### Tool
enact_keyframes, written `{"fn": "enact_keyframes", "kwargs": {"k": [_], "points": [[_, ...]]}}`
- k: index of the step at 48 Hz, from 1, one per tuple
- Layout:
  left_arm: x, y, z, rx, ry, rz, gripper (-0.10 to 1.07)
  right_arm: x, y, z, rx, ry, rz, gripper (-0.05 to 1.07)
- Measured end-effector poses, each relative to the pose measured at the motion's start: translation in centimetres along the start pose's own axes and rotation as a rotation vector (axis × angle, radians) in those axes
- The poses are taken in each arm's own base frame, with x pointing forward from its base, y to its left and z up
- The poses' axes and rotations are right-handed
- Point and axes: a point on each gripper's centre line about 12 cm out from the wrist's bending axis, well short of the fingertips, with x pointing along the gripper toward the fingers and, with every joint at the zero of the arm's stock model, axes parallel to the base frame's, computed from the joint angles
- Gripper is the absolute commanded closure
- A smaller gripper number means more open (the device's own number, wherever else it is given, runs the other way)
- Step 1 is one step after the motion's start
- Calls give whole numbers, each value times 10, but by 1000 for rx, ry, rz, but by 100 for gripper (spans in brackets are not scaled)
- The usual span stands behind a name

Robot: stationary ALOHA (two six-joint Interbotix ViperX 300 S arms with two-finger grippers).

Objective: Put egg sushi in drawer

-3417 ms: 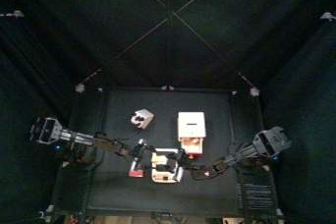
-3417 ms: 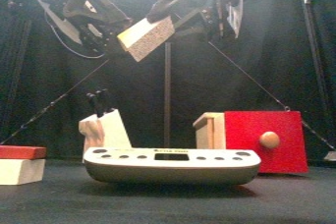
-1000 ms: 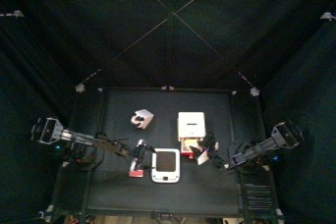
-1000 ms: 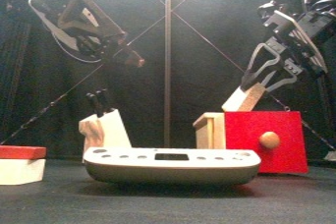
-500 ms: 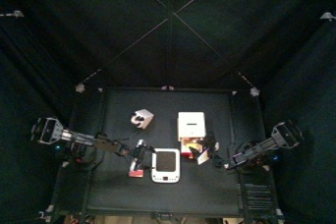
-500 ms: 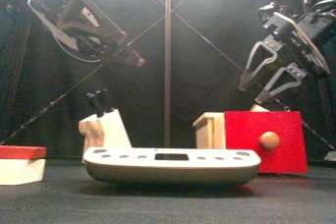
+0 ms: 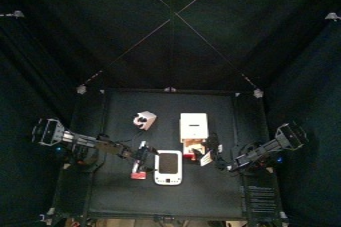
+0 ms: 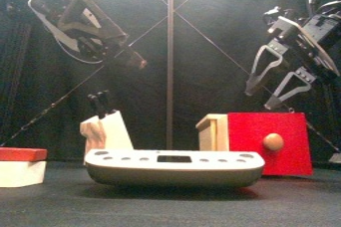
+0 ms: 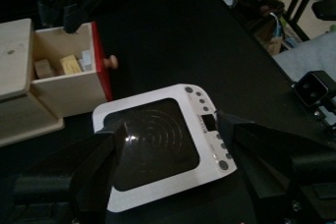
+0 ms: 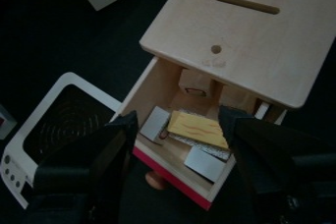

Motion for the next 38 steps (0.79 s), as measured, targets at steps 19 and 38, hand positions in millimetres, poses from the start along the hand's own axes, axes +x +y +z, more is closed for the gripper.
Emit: {"fn": "enact_keyframes", "kwargs": {"k": [19, 38], "points": [[0, 1, -2, 0, 13, 5, -5, 0, 0, 0, -2, 1, 1, 6], [0, 0, -2, 6, 15, 4, -5, 0, 1, 0, -2, 5, 9, 6]]}}
